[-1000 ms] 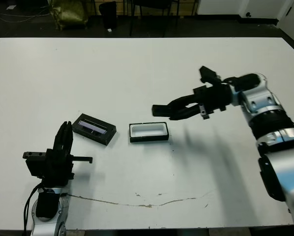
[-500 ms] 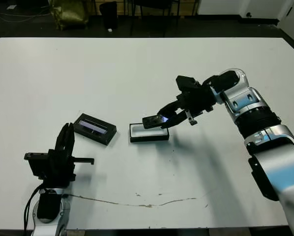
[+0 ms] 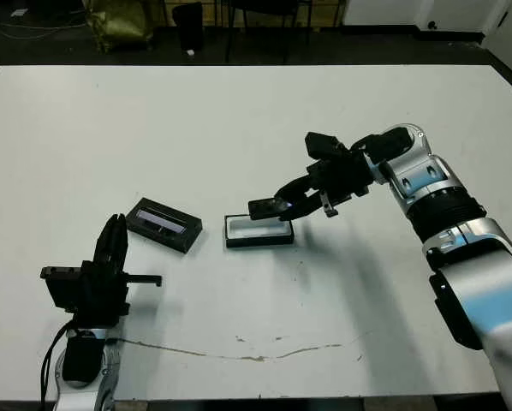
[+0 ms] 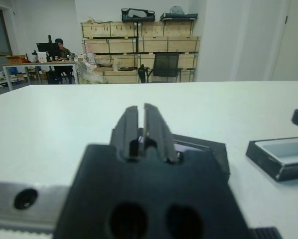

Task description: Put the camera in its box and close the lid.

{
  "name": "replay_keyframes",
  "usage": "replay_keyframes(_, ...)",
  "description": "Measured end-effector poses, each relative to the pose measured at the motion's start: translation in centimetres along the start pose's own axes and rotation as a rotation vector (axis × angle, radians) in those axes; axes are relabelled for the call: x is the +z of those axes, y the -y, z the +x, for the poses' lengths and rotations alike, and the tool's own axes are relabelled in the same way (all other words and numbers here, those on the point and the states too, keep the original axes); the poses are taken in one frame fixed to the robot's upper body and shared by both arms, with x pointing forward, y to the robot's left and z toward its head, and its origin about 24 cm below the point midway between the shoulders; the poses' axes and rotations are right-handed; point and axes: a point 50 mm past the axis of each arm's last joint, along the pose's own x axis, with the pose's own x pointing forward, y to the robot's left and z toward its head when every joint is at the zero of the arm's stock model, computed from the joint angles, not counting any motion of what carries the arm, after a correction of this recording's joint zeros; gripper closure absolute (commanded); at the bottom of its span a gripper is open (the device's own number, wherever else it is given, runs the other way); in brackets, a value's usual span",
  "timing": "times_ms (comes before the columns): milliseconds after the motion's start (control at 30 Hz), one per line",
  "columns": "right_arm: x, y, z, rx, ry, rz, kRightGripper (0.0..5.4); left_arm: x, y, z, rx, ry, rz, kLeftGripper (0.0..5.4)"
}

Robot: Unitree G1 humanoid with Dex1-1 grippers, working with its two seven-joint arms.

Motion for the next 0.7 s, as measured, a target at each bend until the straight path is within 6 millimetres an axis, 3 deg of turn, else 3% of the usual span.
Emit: replay_keyframes(700, 0.35, 0.07, 0.88, -0.011, -0.056, -0.002, 4.75, -0.20, -0.06, 0.07, 0.011, -0.018, 0.006, 5.40)
